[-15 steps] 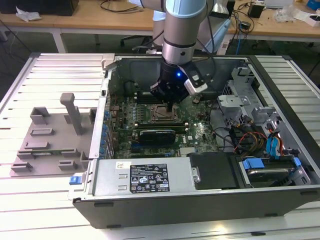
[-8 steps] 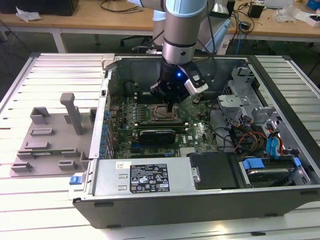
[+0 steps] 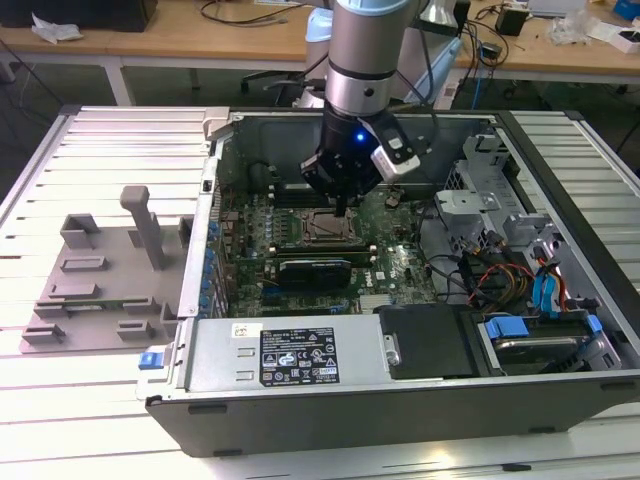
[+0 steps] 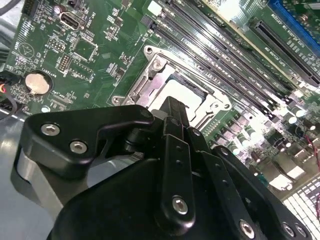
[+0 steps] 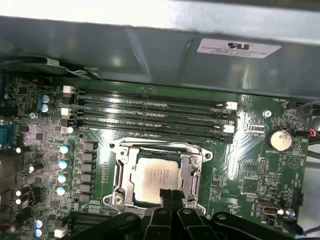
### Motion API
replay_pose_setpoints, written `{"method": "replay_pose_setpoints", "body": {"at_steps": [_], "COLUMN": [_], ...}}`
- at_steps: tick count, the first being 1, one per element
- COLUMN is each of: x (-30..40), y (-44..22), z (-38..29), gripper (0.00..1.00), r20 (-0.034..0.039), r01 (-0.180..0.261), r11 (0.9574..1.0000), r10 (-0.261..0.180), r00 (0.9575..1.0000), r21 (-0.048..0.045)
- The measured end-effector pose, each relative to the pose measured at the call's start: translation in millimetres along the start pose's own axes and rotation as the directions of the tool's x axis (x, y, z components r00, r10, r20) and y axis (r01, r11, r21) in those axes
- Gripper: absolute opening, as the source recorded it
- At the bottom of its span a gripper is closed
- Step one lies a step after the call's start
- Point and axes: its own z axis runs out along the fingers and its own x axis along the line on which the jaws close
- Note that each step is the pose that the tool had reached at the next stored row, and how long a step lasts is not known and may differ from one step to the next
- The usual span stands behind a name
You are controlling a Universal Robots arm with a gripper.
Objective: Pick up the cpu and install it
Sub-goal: 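Install the first cpu locking lever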
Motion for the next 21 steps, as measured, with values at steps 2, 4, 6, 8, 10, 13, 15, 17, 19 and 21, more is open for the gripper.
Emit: {"method": "replay_pose_setpoints", "body": {"at_steps": [2,4,6,8,10,13,15,17,19,21], "x": [0.1,0.2,0.3,0.3,0.5,0.7,0.7,0.7,0.7,0.8], "y": [-0.1,-0.2,-0.3,-0.4,-0.6,-0.9,-0.9,-0.9,-1.0,-0.9], "z": [-2.6,-5.9,-8.3,-10.8,-16.3,-23.9,-26.0,-26.1,-26.2,-26.2], "gripper": [0.11,0.11,0.11,0.11,0.11,0.11,0.11,0.11,0.11,0.11], "r20": [0.0000,0.0000,0.0000,0.0000,0.0000,0.0000,0.0002,0.0000,0.0000,0.0000], "r01": [0.000,0.000,0.000,0.000,0.000,0.000,0.000,0.000,0.000,0.000], "r11": [1.0000,1.0000,1.0000,1.0000,1.0000,1.0000,1.0000,1.0000,1.0000,1.0000], "r10": [0.000,0.000,0.000,0.000,0.000,0.000,0.000,0.000,0.000,0.000], "r00": [1.0000,1.0000,1.0000,1.0000,1.0000,1.0000,1.0000,1.0000,1.0000,1.0000], "r21": [0.0000,0.0001,0.0001,0.0000,0.0000,0.0000,-0.0003,0.0000,0.0000,0.0000]}}
